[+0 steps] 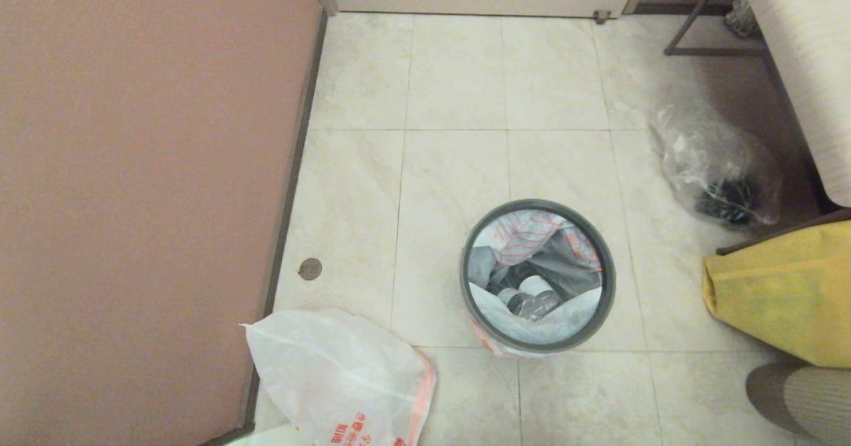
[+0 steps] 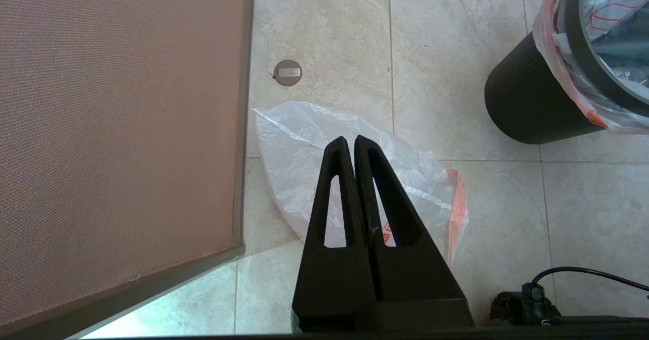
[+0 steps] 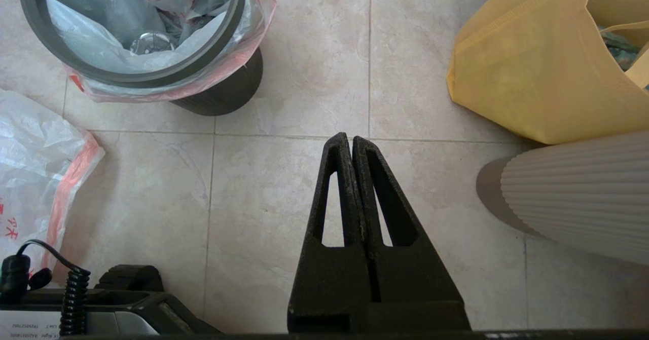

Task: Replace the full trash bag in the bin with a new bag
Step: Place the trash can ring on the floor

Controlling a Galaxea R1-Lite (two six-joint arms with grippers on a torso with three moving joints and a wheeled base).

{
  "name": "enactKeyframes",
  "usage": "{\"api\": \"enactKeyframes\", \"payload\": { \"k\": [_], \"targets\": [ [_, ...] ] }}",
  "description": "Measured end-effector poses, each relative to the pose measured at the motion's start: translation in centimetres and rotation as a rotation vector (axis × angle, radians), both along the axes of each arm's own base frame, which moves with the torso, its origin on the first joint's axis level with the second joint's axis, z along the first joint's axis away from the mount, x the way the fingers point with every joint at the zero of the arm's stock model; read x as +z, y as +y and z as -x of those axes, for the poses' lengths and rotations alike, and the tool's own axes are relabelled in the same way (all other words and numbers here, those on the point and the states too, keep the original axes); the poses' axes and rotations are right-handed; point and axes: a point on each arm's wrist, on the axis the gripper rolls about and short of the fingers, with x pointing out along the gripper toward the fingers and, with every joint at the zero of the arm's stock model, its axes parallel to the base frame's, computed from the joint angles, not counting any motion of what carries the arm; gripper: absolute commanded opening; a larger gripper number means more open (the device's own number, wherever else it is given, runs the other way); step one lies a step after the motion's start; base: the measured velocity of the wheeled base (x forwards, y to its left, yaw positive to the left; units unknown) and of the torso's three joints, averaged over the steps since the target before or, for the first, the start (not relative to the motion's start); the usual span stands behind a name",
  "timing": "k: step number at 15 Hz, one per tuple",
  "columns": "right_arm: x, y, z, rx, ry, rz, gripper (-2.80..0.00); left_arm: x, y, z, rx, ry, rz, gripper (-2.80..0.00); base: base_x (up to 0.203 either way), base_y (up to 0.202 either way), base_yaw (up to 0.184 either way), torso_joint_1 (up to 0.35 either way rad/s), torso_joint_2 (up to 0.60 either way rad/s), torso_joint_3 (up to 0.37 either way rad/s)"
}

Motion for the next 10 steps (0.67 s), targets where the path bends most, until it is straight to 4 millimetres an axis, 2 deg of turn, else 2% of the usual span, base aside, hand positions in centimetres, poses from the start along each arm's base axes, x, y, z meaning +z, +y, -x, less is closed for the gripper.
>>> {"api": "enactKeyframes", "payload": {
  "k": [10],
  "targets": [
    [0.0, 0.0, -0.01, 0.0, 0.001, -0.001, -2.8, 0.0, 0.0, 0.0, 0.0, 0.0, 0.0, -2.8, 0.0, 0.0, 0.0, 0.0, 0.0, 0.0]
  ]
}}
